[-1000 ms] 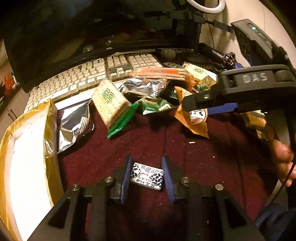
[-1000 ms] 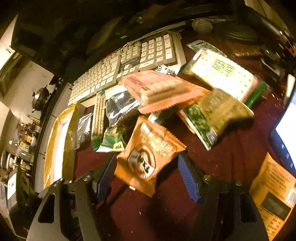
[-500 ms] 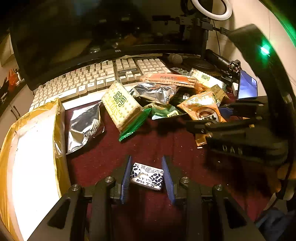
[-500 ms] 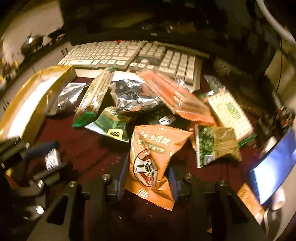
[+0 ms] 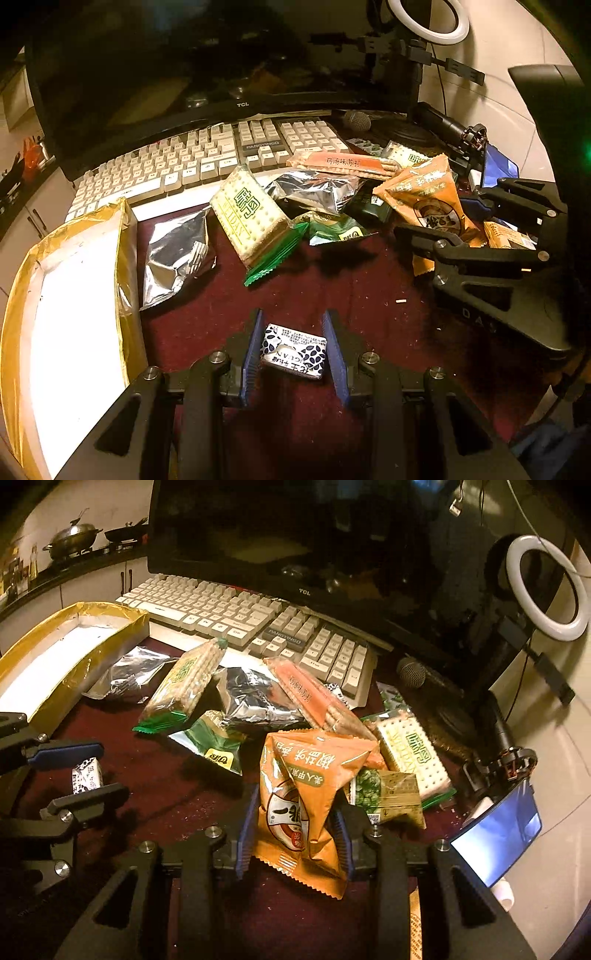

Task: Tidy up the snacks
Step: 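Lift and carry the candy box and orange bag toward the gold-rimmed tray with both tools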

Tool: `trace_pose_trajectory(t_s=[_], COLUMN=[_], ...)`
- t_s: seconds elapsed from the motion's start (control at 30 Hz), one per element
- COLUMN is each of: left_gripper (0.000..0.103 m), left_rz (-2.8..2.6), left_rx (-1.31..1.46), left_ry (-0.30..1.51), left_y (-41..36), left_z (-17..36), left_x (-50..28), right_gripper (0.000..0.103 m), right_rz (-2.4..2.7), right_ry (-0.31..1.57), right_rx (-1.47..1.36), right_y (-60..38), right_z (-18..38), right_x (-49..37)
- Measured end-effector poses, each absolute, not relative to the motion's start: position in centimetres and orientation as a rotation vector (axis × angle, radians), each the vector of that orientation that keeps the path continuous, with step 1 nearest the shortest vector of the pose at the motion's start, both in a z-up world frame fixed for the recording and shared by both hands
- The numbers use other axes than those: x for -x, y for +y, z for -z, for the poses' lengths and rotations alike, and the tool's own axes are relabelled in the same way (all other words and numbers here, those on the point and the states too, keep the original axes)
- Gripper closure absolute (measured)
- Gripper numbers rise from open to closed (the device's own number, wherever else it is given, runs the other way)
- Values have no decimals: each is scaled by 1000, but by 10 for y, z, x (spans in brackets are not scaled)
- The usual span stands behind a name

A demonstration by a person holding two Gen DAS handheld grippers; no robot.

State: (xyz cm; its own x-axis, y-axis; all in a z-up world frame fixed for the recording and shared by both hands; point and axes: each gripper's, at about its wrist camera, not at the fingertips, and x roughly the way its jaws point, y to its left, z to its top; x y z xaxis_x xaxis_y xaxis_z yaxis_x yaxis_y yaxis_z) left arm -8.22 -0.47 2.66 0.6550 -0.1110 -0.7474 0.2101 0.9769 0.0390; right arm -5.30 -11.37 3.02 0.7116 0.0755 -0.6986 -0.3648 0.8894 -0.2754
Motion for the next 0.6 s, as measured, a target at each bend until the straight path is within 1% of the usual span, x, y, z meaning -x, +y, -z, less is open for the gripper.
trace_pose_trajectory(t_s=[0.6], left_gripper=[69], left_rz=[179], left_rx=[-119], left_ry=[830], left_y=[-1], left_z=[-30], left_x=[82], right_gripper=[67], right_rz=[-223], right_ry=[685], right_rx=[470], right_y=[-106], right_z=[-34], right_x=[63])
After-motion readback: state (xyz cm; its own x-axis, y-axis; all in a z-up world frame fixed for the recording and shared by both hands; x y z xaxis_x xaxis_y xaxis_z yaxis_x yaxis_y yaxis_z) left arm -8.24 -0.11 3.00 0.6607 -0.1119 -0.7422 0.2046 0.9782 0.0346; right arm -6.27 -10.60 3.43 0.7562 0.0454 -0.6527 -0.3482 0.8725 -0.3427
